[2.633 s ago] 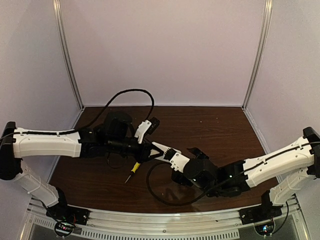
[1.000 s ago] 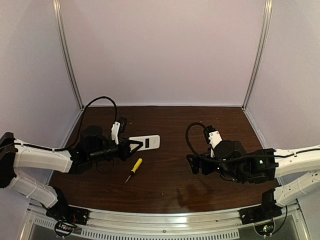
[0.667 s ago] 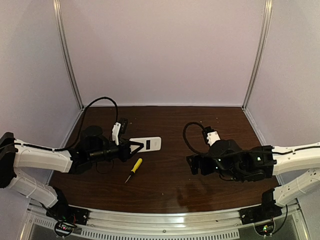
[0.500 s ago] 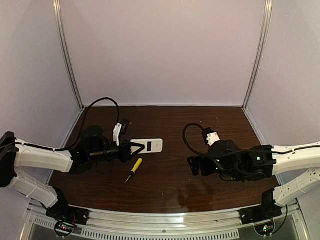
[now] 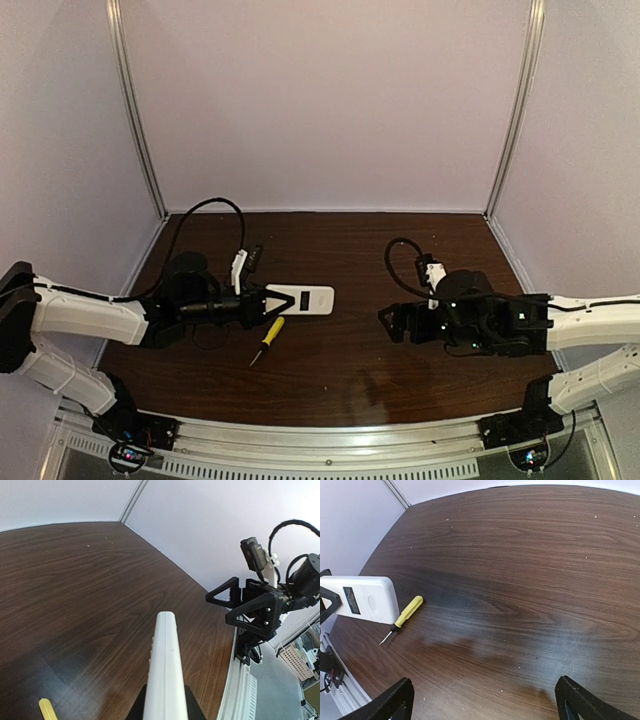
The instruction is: Unload the batteries from the remote control
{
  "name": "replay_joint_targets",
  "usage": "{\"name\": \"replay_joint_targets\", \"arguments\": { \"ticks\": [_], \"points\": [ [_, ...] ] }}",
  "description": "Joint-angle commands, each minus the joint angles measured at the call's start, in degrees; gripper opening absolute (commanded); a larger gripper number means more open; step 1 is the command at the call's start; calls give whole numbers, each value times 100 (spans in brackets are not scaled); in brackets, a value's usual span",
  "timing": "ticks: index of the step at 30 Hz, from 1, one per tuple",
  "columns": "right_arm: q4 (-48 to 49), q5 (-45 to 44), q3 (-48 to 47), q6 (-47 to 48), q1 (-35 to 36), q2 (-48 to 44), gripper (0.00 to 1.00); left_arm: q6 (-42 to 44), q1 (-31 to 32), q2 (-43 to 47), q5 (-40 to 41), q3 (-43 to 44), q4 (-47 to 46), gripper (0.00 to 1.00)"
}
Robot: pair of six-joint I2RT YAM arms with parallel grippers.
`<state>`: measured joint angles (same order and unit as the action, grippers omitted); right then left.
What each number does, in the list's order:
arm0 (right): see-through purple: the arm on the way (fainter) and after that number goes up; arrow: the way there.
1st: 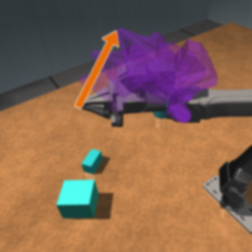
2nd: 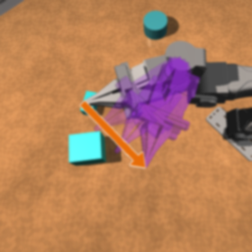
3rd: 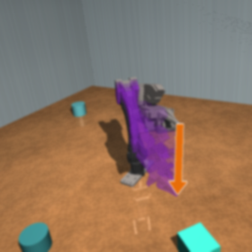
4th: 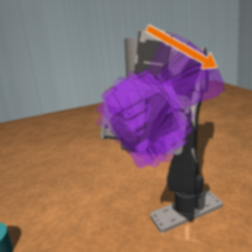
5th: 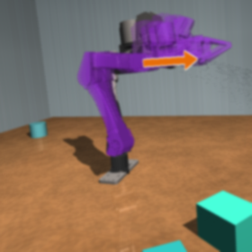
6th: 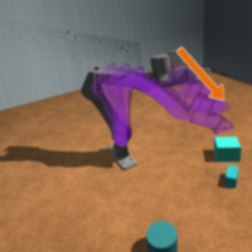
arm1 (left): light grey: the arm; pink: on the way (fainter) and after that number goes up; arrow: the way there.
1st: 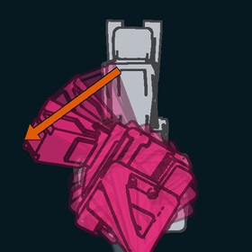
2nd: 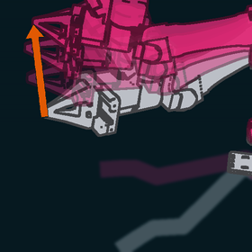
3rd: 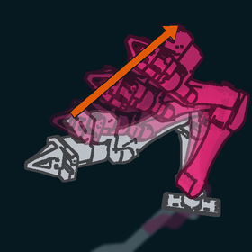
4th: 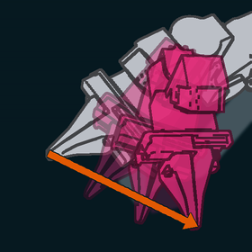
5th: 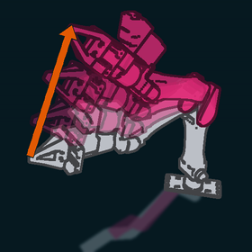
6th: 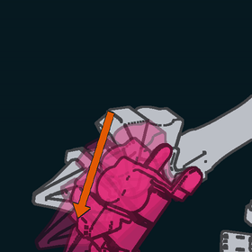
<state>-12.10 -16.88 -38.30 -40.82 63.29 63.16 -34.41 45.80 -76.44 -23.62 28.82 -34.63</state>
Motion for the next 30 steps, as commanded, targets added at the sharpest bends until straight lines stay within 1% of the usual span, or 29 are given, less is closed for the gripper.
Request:
{"name": "replay_joint_targets", "arguments": {
  "ticks": [1, 2, 5, 8, 11, 15, 18, 21, 25, 30],
  "points": [
    [1110, 1279, 436, 13, -339, -498, 100, -169, -9, 196, -333, -98, -469, 0],
    [1175, 1377, 472, 26, -352, -580, 100, -181, -10, 212, -335, -116, -461, 0],
    [1814, 1669, 740, 17, -367, -829, 100, -250, -9, 243, -405, -151, -454, 0],
    [2304, 2017, 925, -4, -364, -930, 100, -471, -10, 216, -815, -275, -915, 0],
    [2700, 2264, 998, -23, -365, -818, 100, -716, -10, 147, -1136, -330, -1256, 0],
    [3243, 2554, 1020, -8, -369, -468, 95, -957, -10, 144, -1262, -300, -1193, 0],
    [3510, 2718, 906, 64, -361, -112, 89, -1117, -10, 266, -1216, -306, -1069, 0],
    [3859, 2941, 830, 147, -348, 257, 86, -1310, -10, 405, -1143, -351, -969, 0],
    [4041, 3040, 628, 289, -273, 640, 82, -1583, -10, 541, -899, -432, -831, 0],
    [4126, 3112, 310, 398, -145, 1114, 81, -1833, -23, 500, -956, -496, -958, 0]
  ]
}}
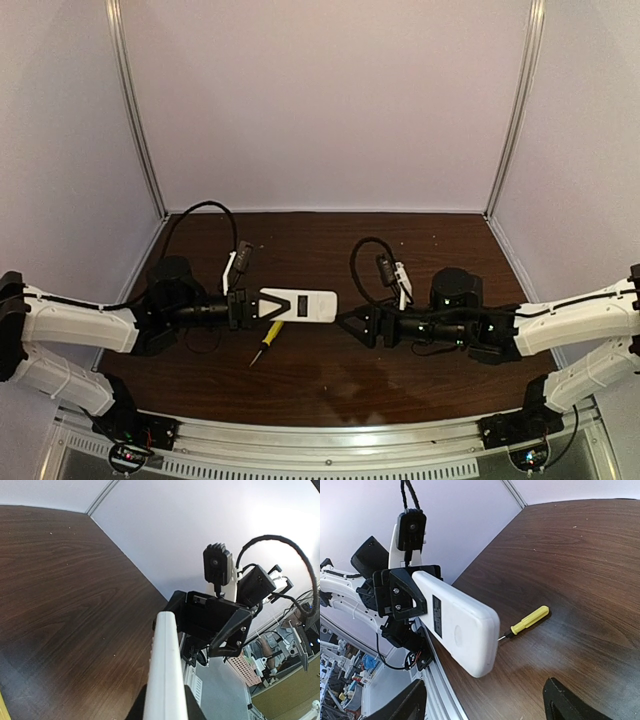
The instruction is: Unload the batteries from the remote control
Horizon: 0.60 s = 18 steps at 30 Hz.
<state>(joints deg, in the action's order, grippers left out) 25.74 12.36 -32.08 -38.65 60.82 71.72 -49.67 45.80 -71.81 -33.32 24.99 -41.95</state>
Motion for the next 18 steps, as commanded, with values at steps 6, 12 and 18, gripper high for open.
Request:
{"name": "replay_joint_targets", "arguments": {
  "ticks": [6, 12, 18],
  "points": [
    [294, 74, -585, 113, 124, 623, 78, -538, -121, -180, -312, -129, -473, 0],
    [312, 67, -709, -39, 126, 863, 75, -613, -133, -364, -425, -106, -603, 0],
    [243, 19, -816, -98, 132, 1055, 70, -558, -134, -312, -366, -83, -473, 0]
  ]
}}
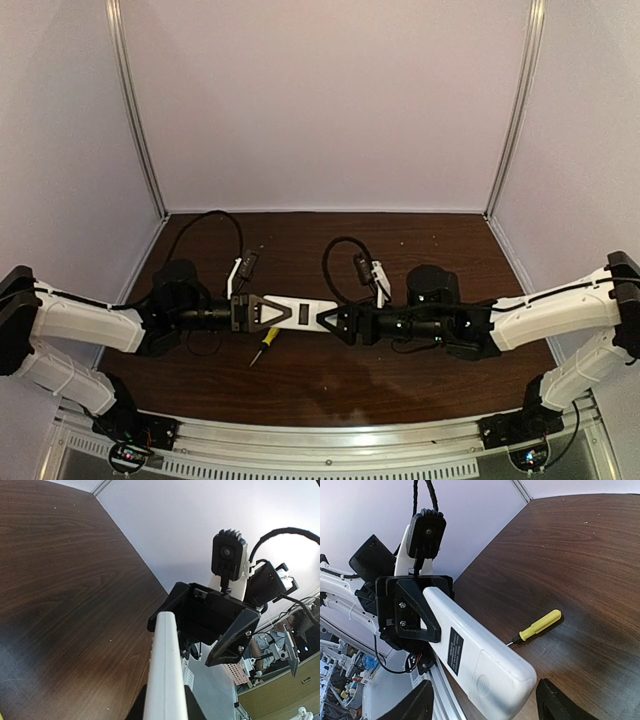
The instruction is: Unload the batteries from the remote control
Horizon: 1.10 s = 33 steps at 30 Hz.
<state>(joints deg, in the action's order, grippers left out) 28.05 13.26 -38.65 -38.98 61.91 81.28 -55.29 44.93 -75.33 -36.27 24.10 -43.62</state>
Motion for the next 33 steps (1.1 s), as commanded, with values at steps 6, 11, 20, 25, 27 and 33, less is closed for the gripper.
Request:
{"name": "replay_joint_targets", "arguments": {
  "ticks": [6, 11, 20, 25, 27, 33],
  "points": [
    [-50, -104, -234, -66, 23, 191, 63, 77, -50, 109, 5, 23, -158, 0],
    [-63, -177, -255, -74, 25, 239, 59, 122, -46, 122, 45, 34, -92, 0],
    [-102, -249, -317, -76, 26, 361, 51, 158, -46, 124, 40, 60, -20, 0],
    [-109, -270, -318, -77, 23, 396, 48, 184, -46, 141, 62, 60, 10, 0],
    [-107, -266, -320, -70, 30, 411, 47, 193, -45, 160, 75, 60, 25, 0],
    [-95, -276, -323, -85, 21, 448, 43, 239, -46, 197, 122, 60, 94, 0]
  ]
}}
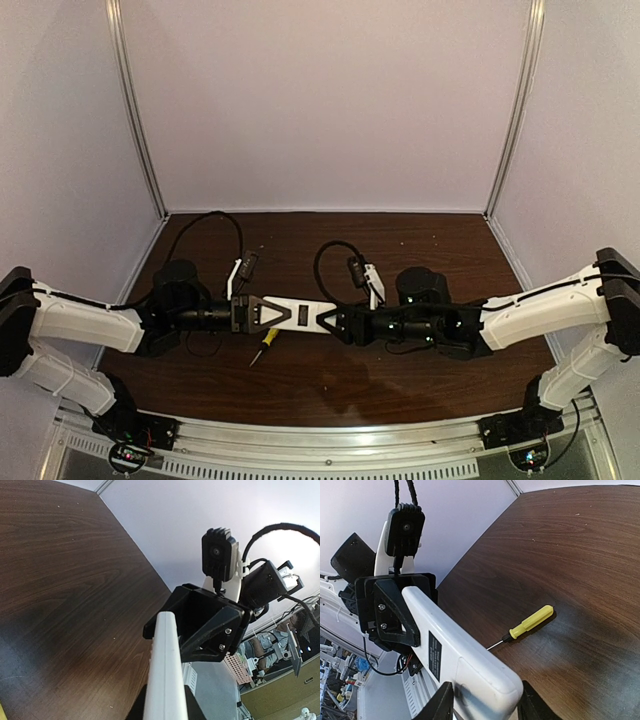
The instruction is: Unload the batteries from the remote control
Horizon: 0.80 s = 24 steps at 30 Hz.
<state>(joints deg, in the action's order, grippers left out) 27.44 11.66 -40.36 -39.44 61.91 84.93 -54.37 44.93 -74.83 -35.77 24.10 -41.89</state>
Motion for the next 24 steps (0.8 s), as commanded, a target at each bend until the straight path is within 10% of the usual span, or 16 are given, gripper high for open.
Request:
{"name": "replay_joint_targets", "arguments": {
  "ticks": [1, 24],
  "points": [
    [-34, -130, -148, -45, 19, 93, 42, 160, -42, 156, 85, 68, -57, 0],
    [-70, -190, -143, -32, 23, 132, 28, 225, -50, 164, 55, 109, 46, 0]
  ]
}}
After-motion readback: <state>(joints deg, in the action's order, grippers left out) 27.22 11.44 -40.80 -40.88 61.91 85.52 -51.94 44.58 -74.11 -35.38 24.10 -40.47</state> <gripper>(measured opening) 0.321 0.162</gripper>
